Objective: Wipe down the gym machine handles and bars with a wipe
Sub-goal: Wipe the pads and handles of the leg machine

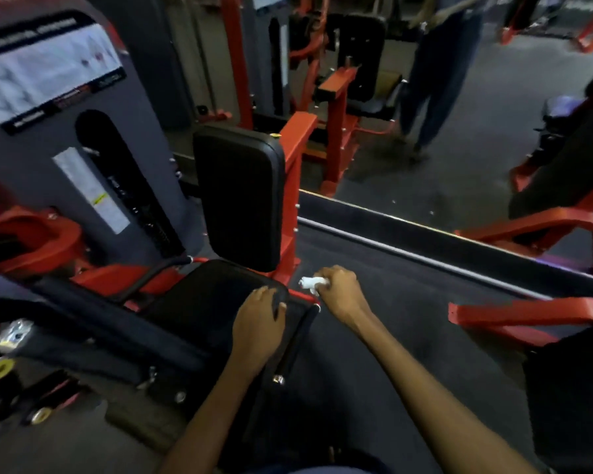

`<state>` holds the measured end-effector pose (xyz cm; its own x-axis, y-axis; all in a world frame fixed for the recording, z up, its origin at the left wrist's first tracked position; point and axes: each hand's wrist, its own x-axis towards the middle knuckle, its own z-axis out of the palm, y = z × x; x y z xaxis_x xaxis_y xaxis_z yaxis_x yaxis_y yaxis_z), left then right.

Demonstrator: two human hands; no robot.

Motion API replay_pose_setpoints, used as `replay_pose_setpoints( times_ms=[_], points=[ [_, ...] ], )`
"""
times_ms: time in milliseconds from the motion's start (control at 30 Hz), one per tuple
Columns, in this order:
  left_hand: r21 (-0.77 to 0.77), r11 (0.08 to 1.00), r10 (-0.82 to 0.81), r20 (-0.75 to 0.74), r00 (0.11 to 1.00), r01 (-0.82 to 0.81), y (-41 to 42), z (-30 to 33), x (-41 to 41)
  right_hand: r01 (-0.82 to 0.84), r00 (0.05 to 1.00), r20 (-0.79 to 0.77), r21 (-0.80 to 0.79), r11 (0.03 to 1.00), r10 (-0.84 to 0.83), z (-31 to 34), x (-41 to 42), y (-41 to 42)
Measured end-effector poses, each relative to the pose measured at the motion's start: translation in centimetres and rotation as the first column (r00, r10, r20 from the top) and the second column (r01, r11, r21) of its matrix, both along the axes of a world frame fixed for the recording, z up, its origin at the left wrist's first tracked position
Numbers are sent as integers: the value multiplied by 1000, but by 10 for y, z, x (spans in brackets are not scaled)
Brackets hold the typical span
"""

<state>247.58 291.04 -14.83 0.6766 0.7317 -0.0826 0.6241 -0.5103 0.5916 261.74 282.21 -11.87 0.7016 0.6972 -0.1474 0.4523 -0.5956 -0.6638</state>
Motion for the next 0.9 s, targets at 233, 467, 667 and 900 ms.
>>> replay_pose_setpoints(
  times_ms=[233, 467, 667, 900],
  points=[
    [9, 966, 258, -45, 965, -258, 22, -12, 29, -238, 968, -59, 95, 967, 244, -10, 44, 63],
    [69, 883, 469, -127, 874, -464, 70, -42, 56, -473, 876, -64, 74, 878, 477, -37, 80, 141],
    [22, 759, 640, -206, 740, -651, 122, -69, 73, -647, 762, -53, -16, 763, 645, -52, 101, 223],
    [-7, 619, 747, -303, 592, -785, 171, -97, 78, -741, 671, -41, -72, 667, 741, -78, 96, 313]
  ],
)
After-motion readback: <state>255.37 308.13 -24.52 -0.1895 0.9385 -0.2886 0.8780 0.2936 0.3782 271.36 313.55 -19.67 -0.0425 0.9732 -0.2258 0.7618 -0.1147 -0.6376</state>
